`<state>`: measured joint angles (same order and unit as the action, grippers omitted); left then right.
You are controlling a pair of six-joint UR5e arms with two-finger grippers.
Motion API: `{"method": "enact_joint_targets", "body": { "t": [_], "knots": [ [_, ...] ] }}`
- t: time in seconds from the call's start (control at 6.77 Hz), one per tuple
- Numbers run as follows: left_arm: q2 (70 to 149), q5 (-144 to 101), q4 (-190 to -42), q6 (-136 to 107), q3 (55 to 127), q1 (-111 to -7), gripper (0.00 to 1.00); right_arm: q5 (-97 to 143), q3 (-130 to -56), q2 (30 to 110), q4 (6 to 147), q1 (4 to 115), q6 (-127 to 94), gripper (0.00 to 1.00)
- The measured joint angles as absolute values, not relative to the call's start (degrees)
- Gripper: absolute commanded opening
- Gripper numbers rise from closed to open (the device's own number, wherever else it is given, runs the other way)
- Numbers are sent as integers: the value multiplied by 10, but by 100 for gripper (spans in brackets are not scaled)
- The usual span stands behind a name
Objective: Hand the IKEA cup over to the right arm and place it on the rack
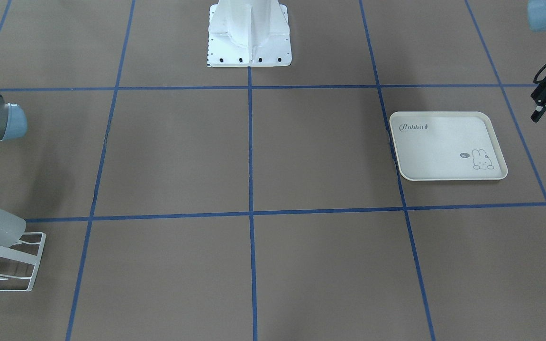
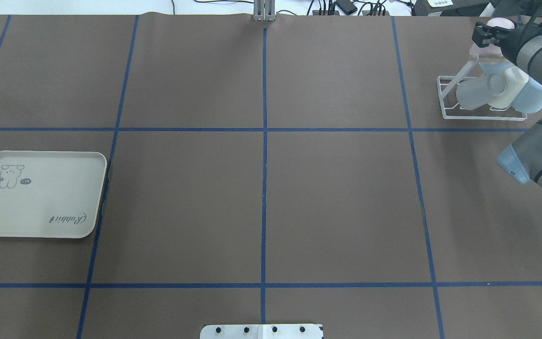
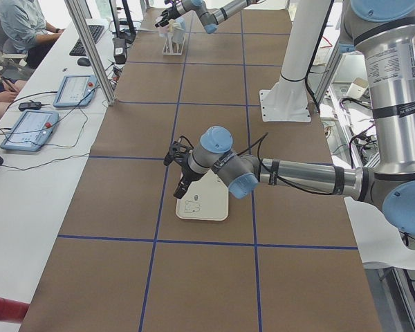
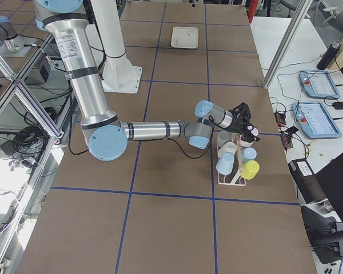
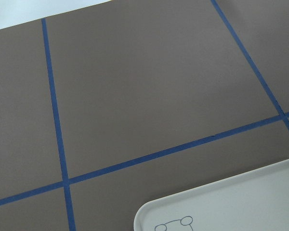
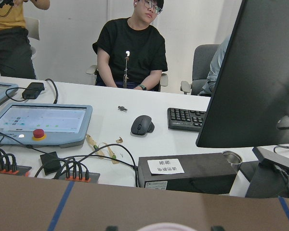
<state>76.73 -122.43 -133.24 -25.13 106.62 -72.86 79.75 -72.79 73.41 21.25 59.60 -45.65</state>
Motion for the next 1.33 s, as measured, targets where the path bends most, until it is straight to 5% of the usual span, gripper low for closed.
{"method": "enact_joint_targets", "body": {
  "t": [0.59, 1.33],
  "knots": [
    [771, -1224, -1332, -251, 1064, -729, 100, 874, -747, 723, 248, 626, -448, 100],
    [781, -1224, -1261, -202, 1084, -745, 100, 1299, -862, 716, 642, 844, -249, 100]
  ]
}}
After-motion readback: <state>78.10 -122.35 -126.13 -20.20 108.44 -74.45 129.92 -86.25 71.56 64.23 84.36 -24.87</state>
